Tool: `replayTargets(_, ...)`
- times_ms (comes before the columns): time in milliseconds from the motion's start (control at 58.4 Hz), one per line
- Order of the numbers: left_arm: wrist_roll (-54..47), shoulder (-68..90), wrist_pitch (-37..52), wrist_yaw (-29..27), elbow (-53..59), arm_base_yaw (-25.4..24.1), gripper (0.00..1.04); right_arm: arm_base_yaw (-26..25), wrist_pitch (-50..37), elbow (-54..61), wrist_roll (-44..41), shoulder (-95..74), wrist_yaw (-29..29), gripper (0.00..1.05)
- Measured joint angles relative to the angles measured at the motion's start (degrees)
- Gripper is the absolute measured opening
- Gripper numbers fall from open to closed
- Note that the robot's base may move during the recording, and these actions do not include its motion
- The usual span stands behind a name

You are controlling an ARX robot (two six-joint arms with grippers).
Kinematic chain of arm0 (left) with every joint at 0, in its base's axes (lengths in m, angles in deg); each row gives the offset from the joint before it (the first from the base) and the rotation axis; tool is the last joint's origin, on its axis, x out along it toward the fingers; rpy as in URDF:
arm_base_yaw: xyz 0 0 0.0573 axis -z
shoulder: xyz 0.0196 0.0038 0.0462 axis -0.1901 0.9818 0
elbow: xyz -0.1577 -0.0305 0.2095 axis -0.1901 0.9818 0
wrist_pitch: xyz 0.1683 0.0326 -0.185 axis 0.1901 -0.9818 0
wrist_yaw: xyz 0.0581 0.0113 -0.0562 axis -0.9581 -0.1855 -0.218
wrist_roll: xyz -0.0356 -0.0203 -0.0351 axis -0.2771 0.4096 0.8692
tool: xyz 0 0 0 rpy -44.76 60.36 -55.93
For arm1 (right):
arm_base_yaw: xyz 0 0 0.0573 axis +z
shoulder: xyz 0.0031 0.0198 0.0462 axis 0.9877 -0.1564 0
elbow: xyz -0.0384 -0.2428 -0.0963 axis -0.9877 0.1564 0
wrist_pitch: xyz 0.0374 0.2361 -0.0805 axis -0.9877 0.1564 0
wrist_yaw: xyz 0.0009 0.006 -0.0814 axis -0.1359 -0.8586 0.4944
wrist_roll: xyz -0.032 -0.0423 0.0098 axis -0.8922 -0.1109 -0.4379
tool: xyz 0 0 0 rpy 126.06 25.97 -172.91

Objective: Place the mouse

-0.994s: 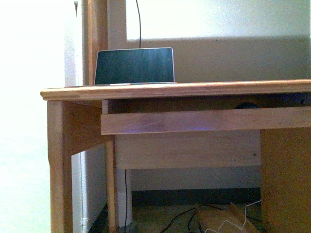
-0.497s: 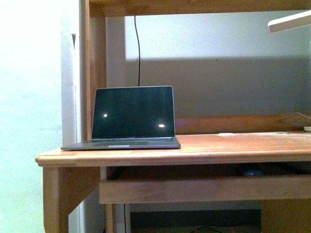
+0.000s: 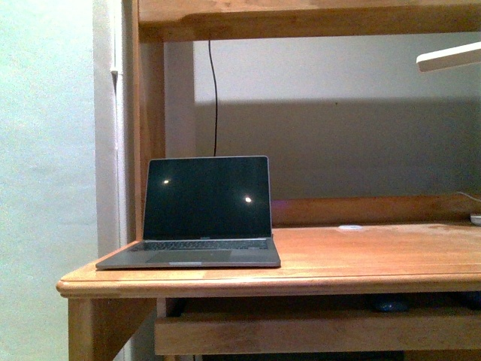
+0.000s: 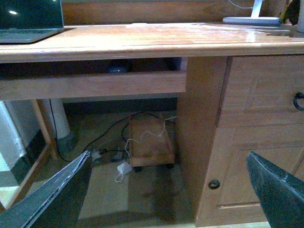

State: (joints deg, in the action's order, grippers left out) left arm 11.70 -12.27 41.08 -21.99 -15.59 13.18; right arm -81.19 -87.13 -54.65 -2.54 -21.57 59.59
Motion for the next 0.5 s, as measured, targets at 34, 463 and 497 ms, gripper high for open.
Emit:
replayTargets(34,-5.77,7.61,7.69,0.63,-1.11,-0.17,0.97,0.00,0.00,0.00,0.00,0.00,-0.02,0.97)
replayTargets(463,-63.89,68.74,49.59,13.44,-26.84,-0.28,0.97,0.00,0.00,0.00,0.00,0.00,-0.02,0.97)
replayTargets(497,-65.94,70.42,49.53,14.91,-29.00,0.07,0.97,0.00,0.00,0.00,0.00,0.00,-0.02,0.97)
